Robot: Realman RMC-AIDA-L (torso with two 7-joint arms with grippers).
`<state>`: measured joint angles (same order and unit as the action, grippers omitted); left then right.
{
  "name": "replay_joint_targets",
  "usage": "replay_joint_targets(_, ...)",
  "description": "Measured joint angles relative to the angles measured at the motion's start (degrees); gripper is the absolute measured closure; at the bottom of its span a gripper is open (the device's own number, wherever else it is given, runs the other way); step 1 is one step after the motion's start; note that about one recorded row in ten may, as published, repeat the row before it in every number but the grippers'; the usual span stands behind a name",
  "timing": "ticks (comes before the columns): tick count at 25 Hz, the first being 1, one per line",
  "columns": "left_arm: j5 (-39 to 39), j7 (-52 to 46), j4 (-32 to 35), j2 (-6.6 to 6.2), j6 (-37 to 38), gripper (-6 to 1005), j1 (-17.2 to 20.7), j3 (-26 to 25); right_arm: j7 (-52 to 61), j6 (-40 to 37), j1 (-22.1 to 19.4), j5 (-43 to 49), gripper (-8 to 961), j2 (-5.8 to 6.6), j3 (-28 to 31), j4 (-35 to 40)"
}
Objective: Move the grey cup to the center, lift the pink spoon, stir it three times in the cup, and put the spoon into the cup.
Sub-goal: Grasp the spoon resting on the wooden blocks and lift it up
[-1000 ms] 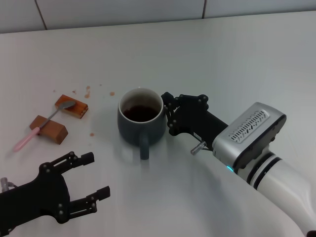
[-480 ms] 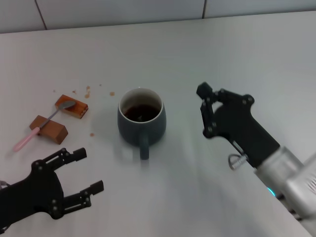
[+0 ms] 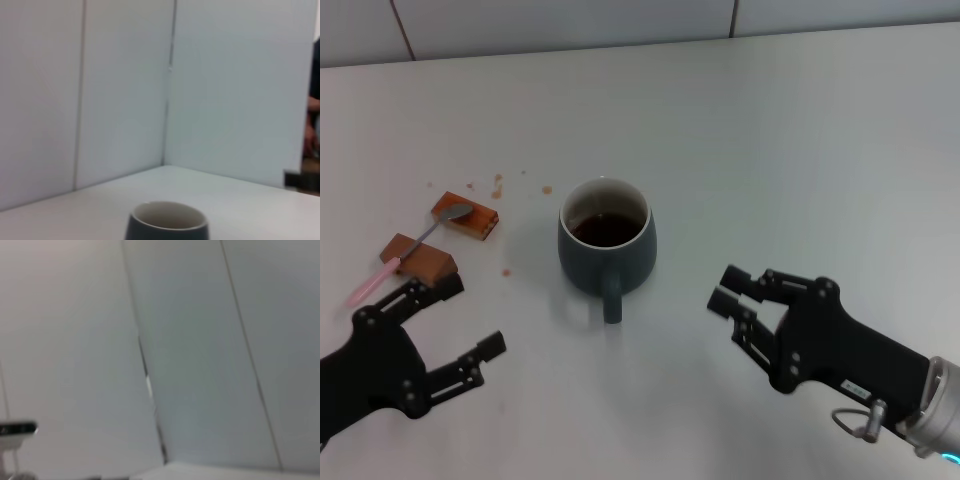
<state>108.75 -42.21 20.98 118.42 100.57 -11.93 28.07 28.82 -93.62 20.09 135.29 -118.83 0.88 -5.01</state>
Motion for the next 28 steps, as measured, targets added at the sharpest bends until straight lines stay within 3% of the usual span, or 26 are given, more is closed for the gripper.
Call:
replay_joint_targets(2,-0.03,0.0,-0.08,0.01,0.01,196,0.16,-1.53,2.28,-0.07,0.22,2.14,860,-0.04,0.0,3.35)
replay_joint_targets(3,-0.03,0.0,-0.08,0.01,0.01,196,0.16,-1.53,2.61,-0.14,0.18,2.65,815,-0.05,-0.01,4.58)
replay_joint_targets(6,-0.05,-0.68,-2.43,-0.08,0.22,197,0.65,-8.63,2.75,-0.31,-0.06,3.25,681,-0.06,-0.01,7.18)
replay_joint_targets(8,-0.05,-1.03,-3.0,-0.1,0.55,198,0.88,-10.4,3.17,-0.74,-0.28,3.56,597,-0.08,-0.06,9.23)
replay_joint_targets(10,-0.28,-5.78,-4.52,-0.18,3.28,198,2.37,-19.89,3.32,-0.87,-0.31,3.62,520,-0.14,-0.08,9.76)
replay_joint_targets(13,-0.28,-9.42,-4.82,-0.17,3.84,199,2.67,-22.78,3.15,-0.87,-0.29,3.77,404,-0.16,-0.09,9.86)
replay_joint_targets(16,-0.33,-27.56,-4.77,-0.39,1.63,201,3.02,-28.89,2.91,-0.89,-0.14,4.03,303,-0.2,-0.09,10.28)
replay_joint_targets(17,-0.33,-27.56,-4.77,-0.39,1.63,201,3.02,-28.89,2.9,-1.02,-0.14,4.04,269,-0.21,-0.09,10.37)
replay_joint_targets(18,-0.31,-36.74,-4.67,-0.46,-0.86,201,3.51,-29.9,2.9,-1.26,-0.13,4.04,235,-0.23,-0.09,10.5)
replay_joint_targets(19,-0.24,-39.64,-4.68,-0.46,-2.18,202,3.65,-29.88,2.9,-1.62,-0.16,4.05,201,-0.26,-0.09,10.62)
replay_joint_targets(28,1.57,-47.9,-5.55,-0.48,-9.61,205,4.4,-28.5,3.25,-3.08,-0.12,3.98,193,-0.26,-0.09,12.01)
